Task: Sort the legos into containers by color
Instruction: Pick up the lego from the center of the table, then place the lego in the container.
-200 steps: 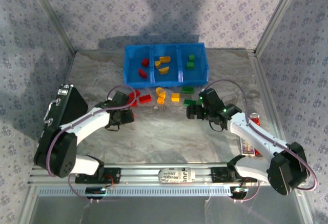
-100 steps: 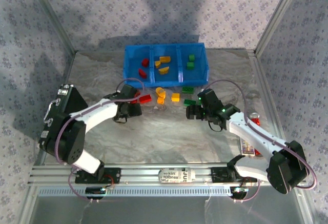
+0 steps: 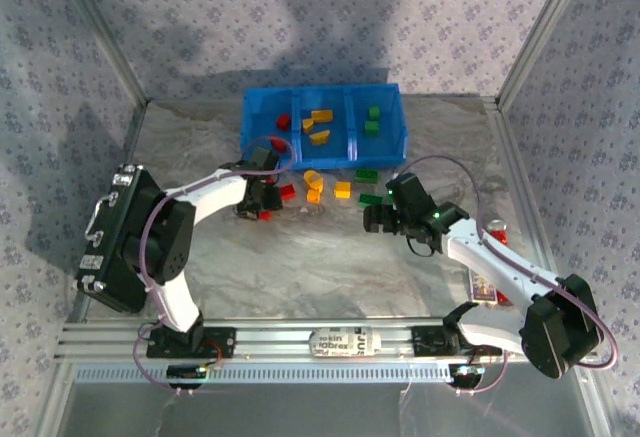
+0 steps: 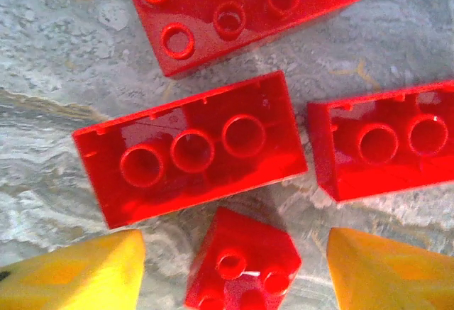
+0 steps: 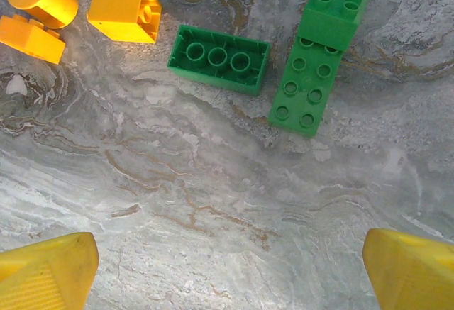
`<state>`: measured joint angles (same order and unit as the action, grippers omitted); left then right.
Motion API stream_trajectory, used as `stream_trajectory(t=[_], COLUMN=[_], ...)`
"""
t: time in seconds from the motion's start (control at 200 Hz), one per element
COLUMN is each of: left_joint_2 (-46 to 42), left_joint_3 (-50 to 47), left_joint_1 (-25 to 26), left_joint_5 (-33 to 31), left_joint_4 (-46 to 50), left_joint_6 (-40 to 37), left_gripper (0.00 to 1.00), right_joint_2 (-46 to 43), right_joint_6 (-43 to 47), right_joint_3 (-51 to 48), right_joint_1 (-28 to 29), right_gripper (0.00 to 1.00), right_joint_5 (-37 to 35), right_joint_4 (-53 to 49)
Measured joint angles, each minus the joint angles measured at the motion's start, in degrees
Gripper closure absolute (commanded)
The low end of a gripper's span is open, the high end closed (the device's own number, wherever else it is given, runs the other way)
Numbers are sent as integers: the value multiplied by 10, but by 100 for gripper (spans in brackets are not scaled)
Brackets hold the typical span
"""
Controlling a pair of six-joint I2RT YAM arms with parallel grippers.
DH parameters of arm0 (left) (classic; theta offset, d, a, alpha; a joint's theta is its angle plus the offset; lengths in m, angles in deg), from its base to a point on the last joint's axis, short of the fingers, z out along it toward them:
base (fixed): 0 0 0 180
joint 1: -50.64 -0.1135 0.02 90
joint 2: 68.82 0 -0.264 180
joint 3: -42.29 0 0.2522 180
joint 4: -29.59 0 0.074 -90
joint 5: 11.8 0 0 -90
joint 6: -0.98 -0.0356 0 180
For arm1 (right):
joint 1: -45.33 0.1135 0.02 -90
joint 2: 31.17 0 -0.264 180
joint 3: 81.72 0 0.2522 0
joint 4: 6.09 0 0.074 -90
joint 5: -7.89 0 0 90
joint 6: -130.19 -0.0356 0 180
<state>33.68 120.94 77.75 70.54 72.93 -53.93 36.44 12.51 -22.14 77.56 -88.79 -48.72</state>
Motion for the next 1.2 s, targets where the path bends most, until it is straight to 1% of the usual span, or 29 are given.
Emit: stream_trajectory(t=[0.14, 0.215, 0.255, 0.355, 0.415, 0.515, 0.595, 0.755, 0.874, 0.994, 1.014, 1.024, 1.034, 1.059, 1.069, 1.079, 1.094, 1.159, 1.199], left_joint_2=[12, 13, 15, 27, 27, 26, 21, -33, -72, -57, -46, -40, -35, -17, -10, 0, 12, 69, 93], left_joint_3=[3, 3, 3, 4, 7, 8, 9, 21, 82, 186, 211, 224, 236, 267, 280, 294, 315, 401, 432], left_joint_1=[2, 5, 7, 8, 9, 13, 20, 34, 38, 27, 23, 21, 19, 13, 10, 7, 4, -9, -14], left_joint_5=[7, 9, 9, 7, 7, 4, 2, -12, -27, -35, -35, -34, -35, -34, -35, -35, -35, -40, -46], left_joint_4=[4, 4, 4, 4, 8, 11, 21, 52, 55, 57, 58, 59, 58, 61, 61, 65, 69, 90, 97], left_joint_6=[-1, -1, -1, -5, -3, -6, -6, -7, -19, -42, -47, -48, -51, -55, -57, -63, -61, -69, -72], left_gripper=[39, 42, 46, 64, 68, 71, 71, 71, 69, 68, 66, 62, 55, 28, 21, 18, 15, 10, 6], right_joint_2=[0, 0, 0, 0, 0, 0, -1, -2, -2, -2, -2, -2, -2, -2, -2, -2, -2, -5, -9], right_joint_6=[0, 0, 0, -1, -2, -2, -3, -4, -4, -4, -4, -4, -4, -4, -4, -4, -4, -4, -4], right_joint_3=[0, 0, 0, 0, 0, 0, 0, 0, 0, 1, 1, 1, 2, 3, 4, 5, 6, 13, 17], right_joint_1=[-3, -5, -6, -7, -7, -8, -9, -10, -10, -10, -10, -10, -10, -10, -10, -10, -10, -9, -9], right_gripper=[2, 2, 2, 2, 3, 3, 3, 3, 3, 3, 3, 3, 3, 3, 3, 3, 3, 3, 3], right_joint_5=[0, 0, 0, 0, 0, 0, 0, 0, 0, 0, 0, 1, 0, 1, 0, 0, 0, 0, 0], right_joint_4=[0, 0, 0, 0, 0, 0, 0, 0, 0, -1, -1, -1, -1, -2, -3, -3, -4, -10, -12])
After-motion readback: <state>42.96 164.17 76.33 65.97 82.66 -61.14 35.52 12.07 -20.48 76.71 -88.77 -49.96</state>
